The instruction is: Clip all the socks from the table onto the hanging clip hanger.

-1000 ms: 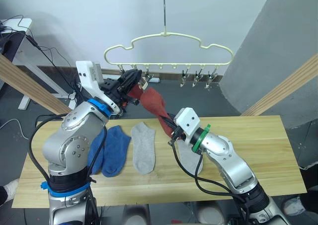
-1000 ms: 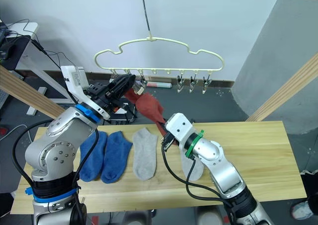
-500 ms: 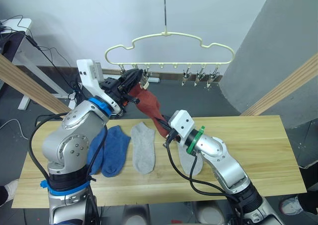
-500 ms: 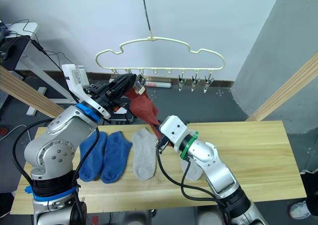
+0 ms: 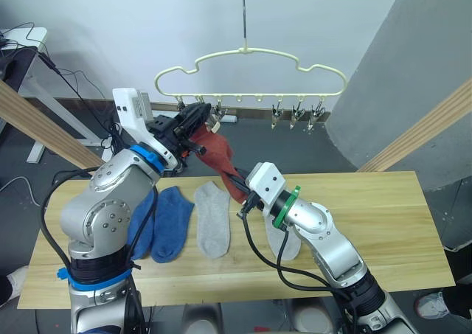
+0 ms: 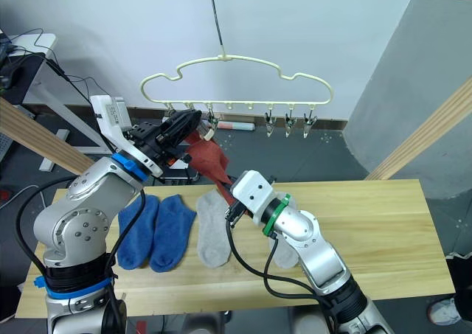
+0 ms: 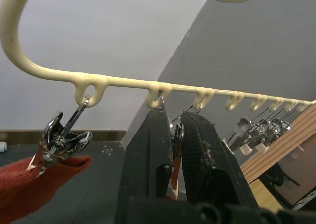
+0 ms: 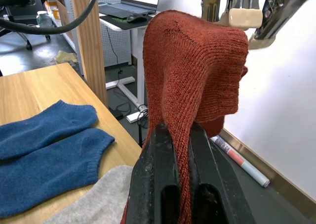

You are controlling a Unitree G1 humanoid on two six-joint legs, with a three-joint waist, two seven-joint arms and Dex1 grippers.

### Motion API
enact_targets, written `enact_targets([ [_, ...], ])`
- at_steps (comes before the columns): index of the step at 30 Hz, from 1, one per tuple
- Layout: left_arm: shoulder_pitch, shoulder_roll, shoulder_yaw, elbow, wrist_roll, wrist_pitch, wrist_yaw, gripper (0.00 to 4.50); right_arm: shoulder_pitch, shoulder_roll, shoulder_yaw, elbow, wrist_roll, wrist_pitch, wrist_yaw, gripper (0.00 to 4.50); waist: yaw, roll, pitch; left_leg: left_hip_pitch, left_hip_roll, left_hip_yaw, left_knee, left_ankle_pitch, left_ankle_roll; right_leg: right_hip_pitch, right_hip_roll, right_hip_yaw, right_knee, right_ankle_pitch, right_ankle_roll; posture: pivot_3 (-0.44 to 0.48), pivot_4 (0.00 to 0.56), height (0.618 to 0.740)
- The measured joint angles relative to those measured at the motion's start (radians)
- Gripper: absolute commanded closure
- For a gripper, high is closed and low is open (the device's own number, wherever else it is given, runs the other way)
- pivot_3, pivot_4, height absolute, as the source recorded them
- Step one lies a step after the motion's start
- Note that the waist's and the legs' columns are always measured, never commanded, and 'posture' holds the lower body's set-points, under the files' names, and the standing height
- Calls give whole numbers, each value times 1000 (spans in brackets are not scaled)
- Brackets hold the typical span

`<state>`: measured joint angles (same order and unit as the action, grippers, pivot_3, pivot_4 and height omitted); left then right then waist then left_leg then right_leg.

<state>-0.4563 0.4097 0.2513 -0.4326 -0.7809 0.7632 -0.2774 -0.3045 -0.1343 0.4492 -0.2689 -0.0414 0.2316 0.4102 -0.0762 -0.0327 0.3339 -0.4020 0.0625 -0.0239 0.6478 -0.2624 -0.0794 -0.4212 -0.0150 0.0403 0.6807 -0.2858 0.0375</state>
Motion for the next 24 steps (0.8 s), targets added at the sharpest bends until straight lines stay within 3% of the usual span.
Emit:
enact_targets([
  [24,1,5,1,10,-11,6,-14,4263,21,65,-14,-8,-7,-10,2,4500,-5,0,0,0,0,0,0,0,0,0,0,0,0,0,0,-139,334,740],
])
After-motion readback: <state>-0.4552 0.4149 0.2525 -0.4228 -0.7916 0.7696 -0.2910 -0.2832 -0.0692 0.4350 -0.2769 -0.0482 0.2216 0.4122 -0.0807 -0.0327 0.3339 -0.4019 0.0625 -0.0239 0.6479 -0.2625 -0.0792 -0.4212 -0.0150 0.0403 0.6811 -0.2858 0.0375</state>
